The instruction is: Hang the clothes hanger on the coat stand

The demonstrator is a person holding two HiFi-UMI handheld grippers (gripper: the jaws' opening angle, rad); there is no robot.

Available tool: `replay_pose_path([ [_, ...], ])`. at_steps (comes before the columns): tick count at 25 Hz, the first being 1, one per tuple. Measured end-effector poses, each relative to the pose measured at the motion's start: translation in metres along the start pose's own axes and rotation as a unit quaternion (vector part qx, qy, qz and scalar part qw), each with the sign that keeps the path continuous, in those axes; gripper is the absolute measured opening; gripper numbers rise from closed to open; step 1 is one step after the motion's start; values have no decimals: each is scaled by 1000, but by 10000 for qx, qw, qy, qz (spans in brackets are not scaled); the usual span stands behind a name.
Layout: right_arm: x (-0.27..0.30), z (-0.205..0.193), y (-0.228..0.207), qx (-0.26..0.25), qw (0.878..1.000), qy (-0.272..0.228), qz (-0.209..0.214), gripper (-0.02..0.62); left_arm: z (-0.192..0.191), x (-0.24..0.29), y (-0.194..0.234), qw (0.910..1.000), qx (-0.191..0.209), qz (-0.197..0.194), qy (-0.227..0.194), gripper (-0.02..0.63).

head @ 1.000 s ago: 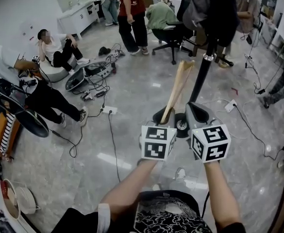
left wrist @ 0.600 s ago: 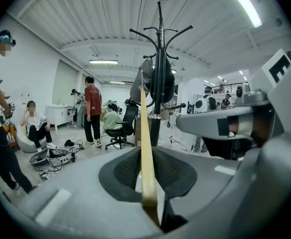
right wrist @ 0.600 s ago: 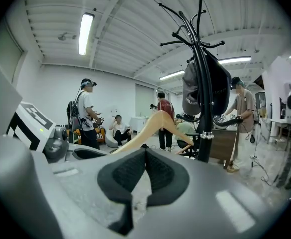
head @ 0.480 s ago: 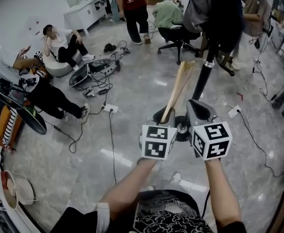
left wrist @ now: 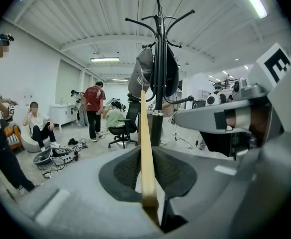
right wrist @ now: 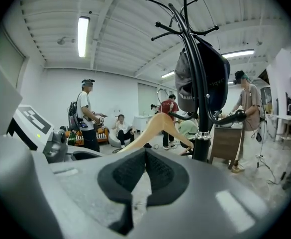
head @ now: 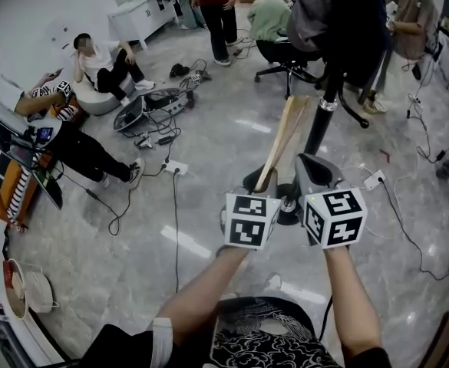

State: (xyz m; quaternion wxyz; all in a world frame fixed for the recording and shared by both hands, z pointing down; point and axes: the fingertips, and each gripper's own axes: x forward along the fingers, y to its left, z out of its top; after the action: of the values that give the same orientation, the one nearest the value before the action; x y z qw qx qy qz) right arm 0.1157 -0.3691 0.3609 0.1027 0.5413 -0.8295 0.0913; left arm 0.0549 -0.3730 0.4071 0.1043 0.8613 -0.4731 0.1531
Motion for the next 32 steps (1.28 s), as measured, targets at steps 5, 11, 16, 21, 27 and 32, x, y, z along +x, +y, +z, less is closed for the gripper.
replay_pose_path([
  [5, 1, -1, -15, -50, 9999, 33, 144, 0, 2, 14, -10, 9999, -10, 120, 32, 54],
  [11, 5, 0, -38, -98, 9995, 61, 295, 0, 3, 35, -19, 9995, -42, 284, 107, 54],
  [16, 6, 0, -52, -94, 9993, 43, 356, 0, 1, 48, -25, 9992, -66, 368, 172, 54],
  [21, 10, -1, -60, -107, 9991, 87, 392, -1, 3, 60, -30, 9991, -89, 361, 191, 54],
  [27, 27, -4, -61, -119, 9991, 174, 374, 0, 10, 74, -21, 9993, -113, 308, 160, 54],
  [32, 40, -8, -66, -68, 9994, 181, 303, 0, 9, 87, -17, 9996, -55, 219, 171, 54],
])
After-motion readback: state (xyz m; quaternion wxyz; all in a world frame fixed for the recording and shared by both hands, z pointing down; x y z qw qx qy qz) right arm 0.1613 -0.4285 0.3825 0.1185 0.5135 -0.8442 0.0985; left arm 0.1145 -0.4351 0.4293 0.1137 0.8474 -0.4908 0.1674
